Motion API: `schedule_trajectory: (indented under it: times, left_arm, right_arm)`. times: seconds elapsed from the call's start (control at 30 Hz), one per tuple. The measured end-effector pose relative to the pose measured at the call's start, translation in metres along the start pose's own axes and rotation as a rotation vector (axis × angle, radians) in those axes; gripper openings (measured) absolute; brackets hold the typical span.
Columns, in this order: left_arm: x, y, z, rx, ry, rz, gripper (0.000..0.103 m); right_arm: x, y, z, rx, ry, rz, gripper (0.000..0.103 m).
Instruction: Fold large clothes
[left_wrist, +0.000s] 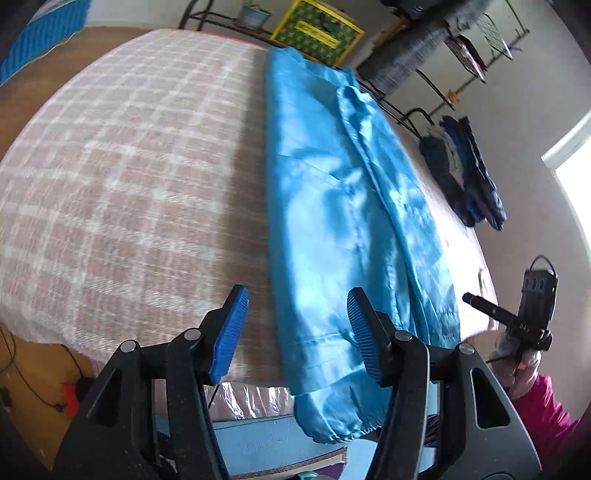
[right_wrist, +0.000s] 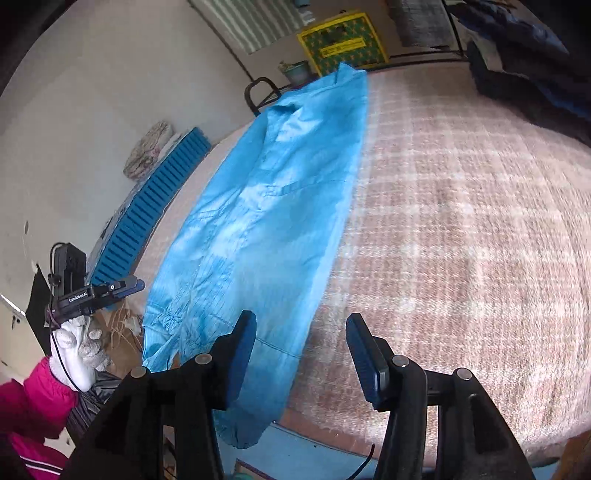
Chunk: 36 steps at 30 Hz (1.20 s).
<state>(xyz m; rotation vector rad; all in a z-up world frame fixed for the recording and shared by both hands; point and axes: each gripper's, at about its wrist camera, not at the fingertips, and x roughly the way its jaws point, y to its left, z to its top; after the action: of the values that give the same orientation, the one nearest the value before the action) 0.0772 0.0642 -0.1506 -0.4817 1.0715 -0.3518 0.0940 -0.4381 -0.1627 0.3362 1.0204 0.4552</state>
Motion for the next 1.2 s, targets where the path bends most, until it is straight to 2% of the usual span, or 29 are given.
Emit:
schedule_trajectory:
  times: [0.1,0.2,0.33,0.53,0.73,0.8,0.83,0.87,0.9,0.93,1.03,1.2]
  left_arm:
    - [0.005,0.031,0.009,-0.145,0.040,-0.073,0.057]
    - [0.016,0.038,0.008,-0.182,0.080,-0.115,0.057]
    - [0.032,0.041,0.004,-0.228,0.137,-0.180,0.057]
    - [0.042,0.034,0.006,-0.241,0.163,-0.236,0.057]
    - [0.056,0.017,0.003,-0.187,0.233,-0.297,0.043]
    - [0.057,0.012,0.003,-0.161,0.237,-0.296,0.040]
    - [0.060,0.012,0.004,-0.159,0.253,-0.304,0.029]
    - [0.063,0.012,0.003,-0.164,0.266,-0.309,0.013]
    - [0.067,0.011,0.002,-0.169,0.275,-0.312,0.009]
    - [0.068,0.010,0.001,-0.169,0.274,-0.315,0.008]
    - [0.063,0.001,-0.001,-0.127,0.251,-0.306,0.004]
    - [0.049,-0.009,-0.009,-0.108,0.238,-0.327,0.003]
  right_arm:
    - [0.003,-0.020,0.005,0.090,0.029,0.098,0.054]
    - [0.007,-0.025,0.000,0.129,0.062,0.162,0.054]
    - [0.019,-0.020,-0.003,0.117,0.102,0.191,0.054]
    - [0.034,-0.013,-0.001,0.134,0.152,0.283,0.050]
    - [0.051,0.000,-0.002,0.131,0.176,0.363,0.048]
    - [0.057,0.003,0.000,0.137,0.186,0.391,0.042]
    - [0.061,0.005,0.001,0.137,0.190,0.393,0.033]
    - [0.064,0.006,0.002,0.133,0.199,0.392,0.029]
    - [0.067,0.008,0.002,0.129,0.207,0.388,0.017]
    - [0.070,0.010,0.002,0.126,0.213,0.381,0.011]
    - [0.068,0.019,0.000,0.102,0.209,0.352,0.005]
    - [0.054,0.032,-0.011,0.107,0.210,0.332,0.002]
